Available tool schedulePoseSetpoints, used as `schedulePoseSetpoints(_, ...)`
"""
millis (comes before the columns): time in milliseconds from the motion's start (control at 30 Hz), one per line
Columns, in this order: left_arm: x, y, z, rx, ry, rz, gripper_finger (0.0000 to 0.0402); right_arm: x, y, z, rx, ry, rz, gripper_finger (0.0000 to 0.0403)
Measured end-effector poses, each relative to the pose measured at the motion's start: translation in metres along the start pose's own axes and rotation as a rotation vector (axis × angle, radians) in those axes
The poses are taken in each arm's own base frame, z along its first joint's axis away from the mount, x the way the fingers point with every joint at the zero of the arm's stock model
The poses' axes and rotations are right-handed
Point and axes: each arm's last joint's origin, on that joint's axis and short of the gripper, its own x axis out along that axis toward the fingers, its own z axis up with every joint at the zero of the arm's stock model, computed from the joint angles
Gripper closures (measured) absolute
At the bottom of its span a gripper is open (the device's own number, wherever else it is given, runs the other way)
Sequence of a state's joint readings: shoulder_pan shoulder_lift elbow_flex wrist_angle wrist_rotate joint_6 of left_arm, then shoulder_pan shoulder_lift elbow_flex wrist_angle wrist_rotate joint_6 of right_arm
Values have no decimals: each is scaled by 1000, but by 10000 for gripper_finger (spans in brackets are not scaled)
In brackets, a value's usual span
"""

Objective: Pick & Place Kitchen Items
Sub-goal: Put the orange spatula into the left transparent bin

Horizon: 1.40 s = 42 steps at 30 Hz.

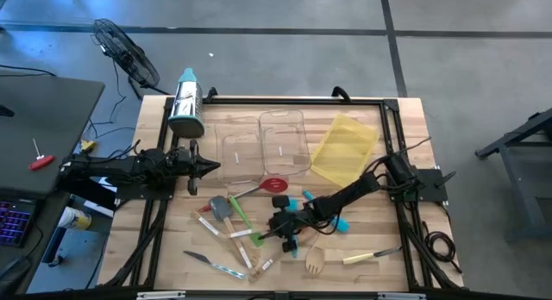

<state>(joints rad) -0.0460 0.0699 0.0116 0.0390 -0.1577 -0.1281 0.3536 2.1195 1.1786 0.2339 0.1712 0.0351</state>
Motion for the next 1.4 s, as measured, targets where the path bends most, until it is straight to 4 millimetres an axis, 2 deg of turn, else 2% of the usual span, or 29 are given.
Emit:
schedulePoseSetpoints(133,0,0,0,0,0,0,402,-6,4,13,-34,-43,-26,339)
schedulePoseSetpoints(300,0,0,0,0,0,0,402,-13,19,40,-80,-124,16,339)
schedulePoseSetpoints(667,0,0,0,0,0,0,402,-45,64,118,-269,-383,83,339)
schedulePoseSetpoints(867,0,0,0,0,0,0,402,-57,75,138,-324,-458,100,339)
schedulePoseSetpoints(1000,0,0,0,0,0,0,402,-61,76,145,-325,-488,105,339)
schedulePoseSetpoints(1300,0,0,0,0,0,0,402,-73,49,183,-414,-675,130,339)
schedulePoseSetpoints(1400,0,0,1,-16,-15,-3,402,-75,44,188,-429,-671,171,339)
